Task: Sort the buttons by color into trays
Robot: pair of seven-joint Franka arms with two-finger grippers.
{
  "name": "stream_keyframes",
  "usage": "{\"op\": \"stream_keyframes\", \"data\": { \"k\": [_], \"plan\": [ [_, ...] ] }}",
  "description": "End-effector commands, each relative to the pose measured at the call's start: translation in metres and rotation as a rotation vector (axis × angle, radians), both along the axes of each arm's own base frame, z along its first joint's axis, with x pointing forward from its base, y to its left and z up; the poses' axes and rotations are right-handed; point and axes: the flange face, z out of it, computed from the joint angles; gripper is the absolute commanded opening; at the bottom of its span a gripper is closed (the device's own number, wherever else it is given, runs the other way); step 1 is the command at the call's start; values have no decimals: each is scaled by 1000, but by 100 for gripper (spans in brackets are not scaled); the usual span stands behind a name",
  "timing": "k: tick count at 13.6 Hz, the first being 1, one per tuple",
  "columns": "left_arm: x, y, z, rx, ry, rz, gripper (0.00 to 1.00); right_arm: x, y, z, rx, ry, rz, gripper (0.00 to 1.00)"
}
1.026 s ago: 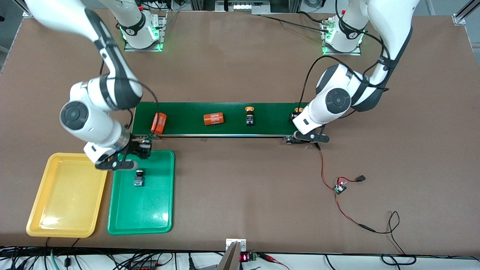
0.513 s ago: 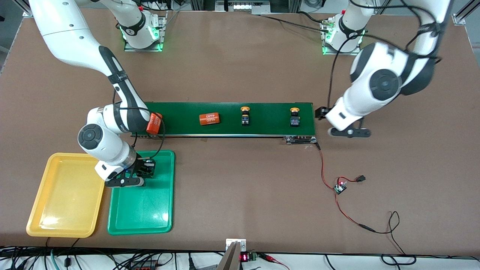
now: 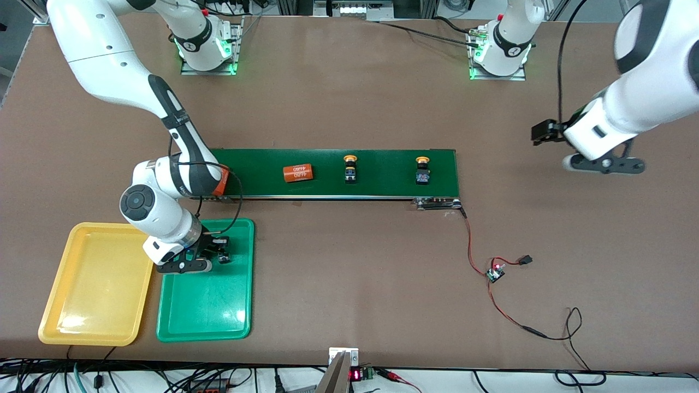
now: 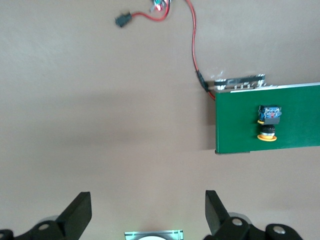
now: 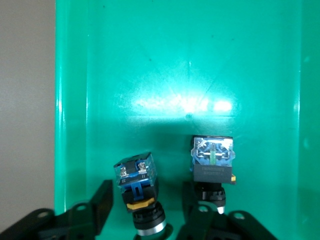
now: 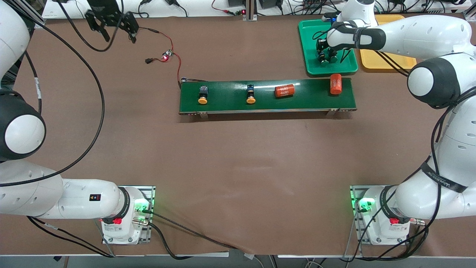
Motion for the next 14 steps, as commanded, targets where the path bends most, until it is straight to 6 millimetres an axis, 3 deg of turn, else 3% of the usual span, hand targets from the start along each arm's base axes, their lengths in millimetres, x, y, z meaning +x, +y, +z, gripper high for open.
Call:
{"op": "stream_keyframes", "data": {
  "k": [1, 2, 4, 7, 11, 14],
  "plan": [
    [3, 19, 28, -4, -48, 17, 100, 5, 2, 6, -7, -21, 9, 90],
    [9, 27, 36, -7, -88, 32, 100, 4, 5, 10, -8, -23, 17, 100],
    [16, 35, 44, -9, -151, 42, 100, 0, 4, 30, -16, -15, 21, 100],
    [7, 37, 55, -6, -162, 44, 100, -14, 3, 76, -44, 70, -19, 100],
    [1, 37, 53, -3, -100, 41, 100, -62, 8, 124, -81, 158, -76, 100],
    [1, 38, 52, -3, -96, 39, 100, -105, 30, 144, -83, 167, -73, 100]
  ]
}}
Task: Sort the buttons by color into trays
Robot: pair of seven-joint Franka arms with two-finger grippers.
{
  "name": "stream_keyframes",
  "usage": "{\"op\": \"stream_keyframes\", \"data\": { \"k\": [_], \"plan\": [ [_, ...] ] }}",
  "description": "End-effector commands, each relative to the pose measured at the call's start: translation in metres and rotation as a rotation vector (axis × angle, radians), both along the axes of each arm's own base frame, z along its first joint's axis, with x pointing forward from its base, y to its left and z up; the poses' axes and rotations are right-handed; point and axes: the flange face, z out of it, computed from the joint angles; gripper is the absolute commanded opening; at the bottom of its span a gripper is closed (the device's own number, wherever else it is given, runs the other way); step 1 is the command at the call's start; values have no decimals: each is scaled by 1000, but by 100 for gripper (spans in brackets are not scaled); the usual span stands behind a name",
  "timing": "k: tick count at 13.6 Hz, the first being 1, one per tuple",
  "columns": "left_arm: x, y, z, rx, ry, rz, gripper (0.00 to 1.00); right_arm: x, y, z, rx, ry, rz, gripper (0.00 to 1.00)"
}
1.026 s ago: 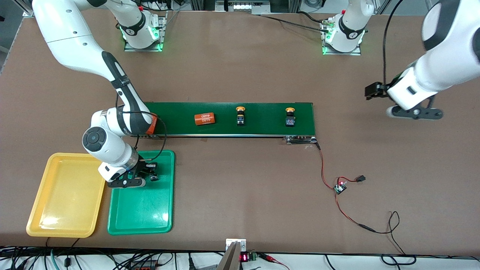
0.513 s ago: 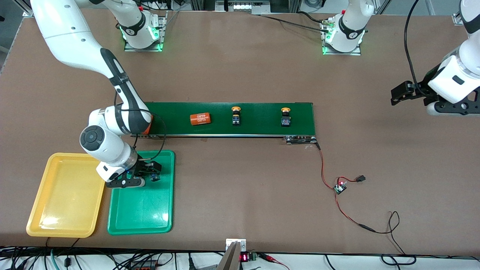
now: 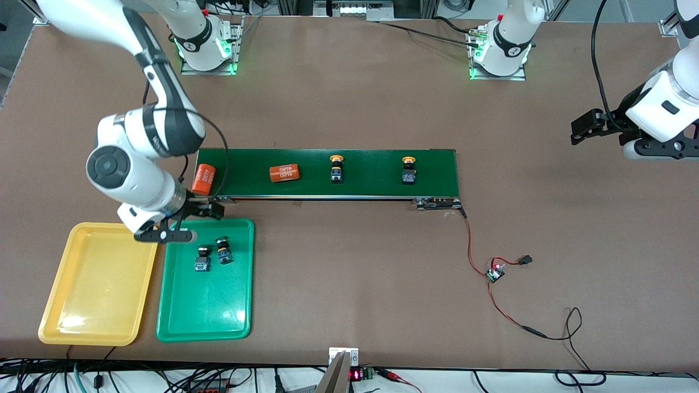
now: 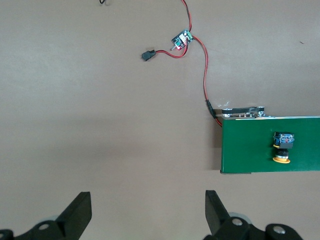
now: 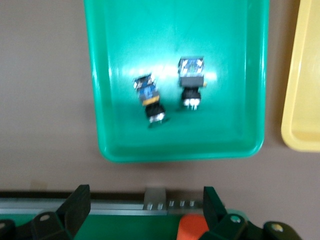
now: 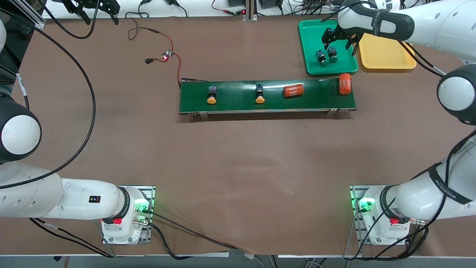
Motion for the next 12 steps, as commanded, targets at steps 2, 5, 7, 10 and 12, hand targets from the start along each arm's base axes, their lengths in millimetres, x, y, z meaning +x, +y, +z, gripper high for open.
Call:
{"op": "stream_keyframes", "data": {
  "k": [2, 5, 7, 10, 12],
  "plan": [
    [-5, 2, 8, 2, 14, -18, 100, -63, 39, 15, -18, 19, -75, 100],
    [-6, 8, 8, 3, 17, -1, 100, -79, 78, 17, -3, 13, -162, 100],
    [-10, 4, 6, 5, 46, 2, 100, -84, 94, 15, 8, 7, -189, 100],
    [-7, 5, 7, -3, 33, -5, 100, -89, 113, 9, 20, -1, -185, 100],
    [-6, 4, 7, 2, 23, -13, 100, -95, 129, 2, 27, -2, -207, 100]
  ]
}}
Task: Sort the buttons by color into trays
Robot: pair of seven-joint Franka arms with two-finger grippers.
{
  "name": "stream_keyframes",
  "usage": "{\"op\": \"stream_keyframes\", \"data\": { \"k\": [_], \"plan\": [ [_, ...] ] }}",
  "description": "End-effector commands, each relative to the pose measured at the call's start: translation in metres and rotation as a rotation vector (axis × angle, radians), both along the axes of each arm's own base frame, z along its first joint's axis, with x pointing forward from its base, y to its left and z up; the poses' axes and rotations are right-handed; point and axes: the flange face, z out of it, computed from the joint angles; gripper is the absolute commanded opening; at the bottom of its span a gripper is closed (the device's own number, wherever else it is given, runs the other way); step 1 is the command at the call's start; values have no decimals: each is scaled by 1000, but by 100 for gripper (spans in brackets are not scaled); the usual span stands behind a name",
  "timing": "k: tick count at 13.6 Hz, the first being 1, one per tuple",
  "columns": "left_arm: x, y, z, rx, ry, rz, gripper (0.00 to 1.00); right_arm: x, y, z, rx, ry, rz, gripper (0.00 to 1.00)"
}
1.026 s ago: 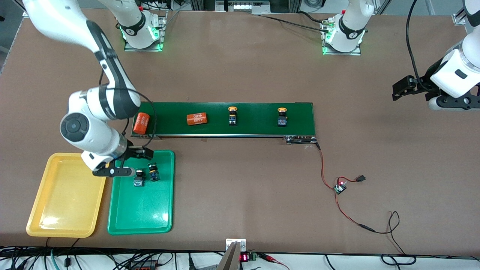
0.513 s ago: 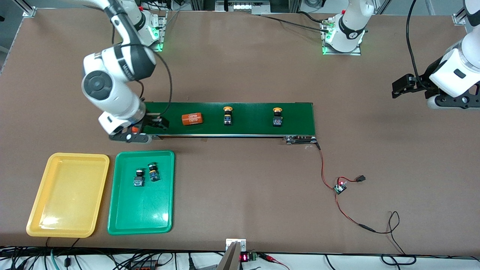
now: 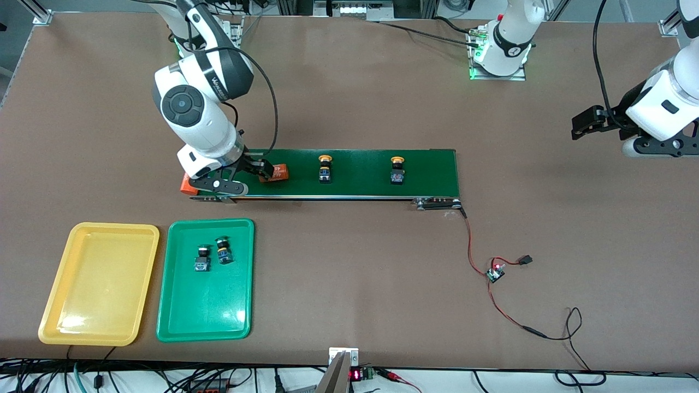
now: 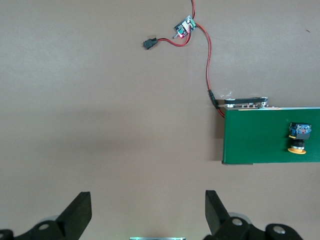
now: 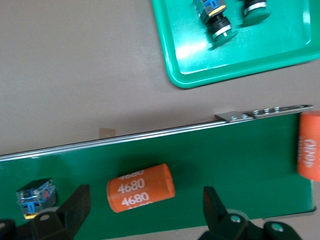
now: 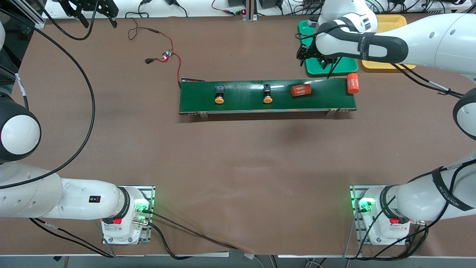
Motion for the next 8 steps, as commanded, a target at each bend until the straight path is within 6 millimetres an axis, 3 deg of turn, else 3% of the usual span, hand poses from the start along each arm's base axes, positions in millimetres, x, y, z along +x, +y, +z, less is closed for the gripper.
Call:
{"op": "stream_keyframes", "data": {
  "k": [1, 8],
  "plan": [
    [0, 1, 9, 0, -25, -21, 100, -10, 20, -10, 7, -6, -23, 100],
    [0, 0, 10, 0, -31, -24, 100, -24, 62, -38, 35, -9, -14, 100]
  ]
}}
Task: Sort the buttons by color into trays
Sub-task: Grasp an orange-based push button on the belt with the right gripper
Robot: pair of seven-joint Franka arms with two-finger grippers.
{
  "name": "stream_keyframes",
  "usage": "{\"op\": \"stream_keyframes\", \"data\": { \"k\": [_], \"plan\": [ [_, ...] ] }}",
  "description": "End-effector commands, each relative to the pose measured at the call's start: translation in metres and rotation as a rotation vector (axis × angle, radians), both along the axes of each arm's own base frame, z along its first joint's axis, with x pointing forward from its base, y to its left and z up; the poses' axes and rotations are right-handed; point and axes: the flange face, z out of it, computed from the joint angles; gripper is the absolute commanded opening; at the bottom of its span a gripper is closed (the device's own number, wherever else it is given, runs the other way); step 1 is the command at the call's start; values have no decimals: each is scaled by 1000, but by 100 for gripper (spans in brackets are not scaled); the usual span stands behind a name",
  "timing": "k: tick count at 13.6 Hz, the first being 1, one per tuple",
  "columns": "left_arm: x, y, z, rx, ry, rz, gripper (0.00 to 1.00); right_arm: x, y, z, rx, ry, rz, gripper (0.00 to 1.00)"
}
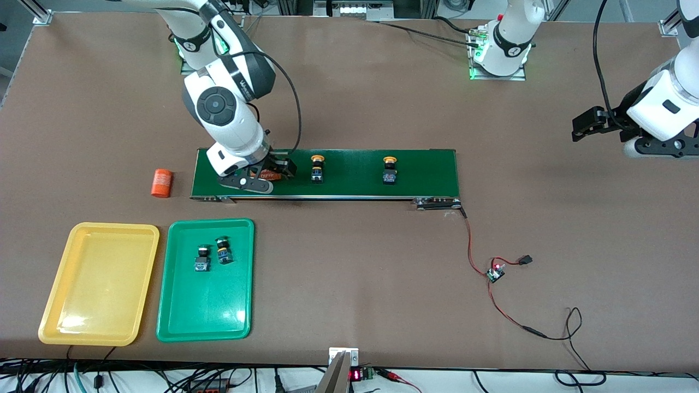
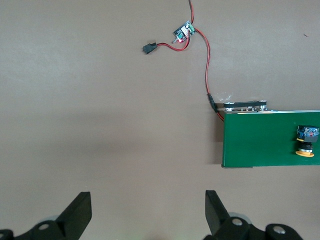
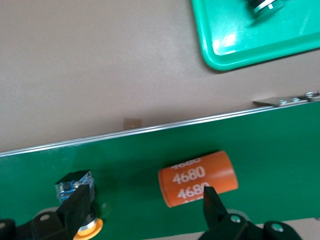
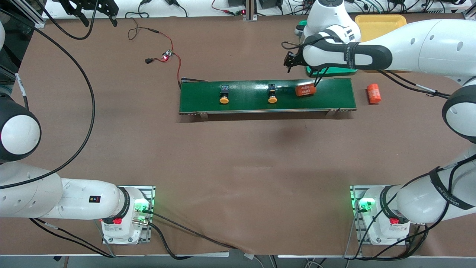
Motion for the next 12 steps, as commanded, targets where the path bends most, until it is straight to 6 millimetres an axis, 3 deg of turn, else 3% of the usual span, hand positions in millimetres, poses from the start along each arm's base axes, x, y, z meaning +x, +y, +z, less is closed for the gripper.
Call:
{"op": "stream_keyframes", "data": {
  "k": [1, 6, 9, 12],
  "plan": [
    [-2, 0, 10, 1, -17, -20, 100, -9, 22, -14, 11, -9, -21, 100],
    [-2, 0, 9, 1, -16, -20, 100, -21, 40, -30, 6, 10, 11, 100],
    [-1, 0, 8, 3, -16, -20, 100, -30, 55, -52, 13, 22, 36, 100],
    [-1, 1, 8, 3, -16, -20, 100, -31, 59, -60, 21, 22, 42, 100]
  ]
}}
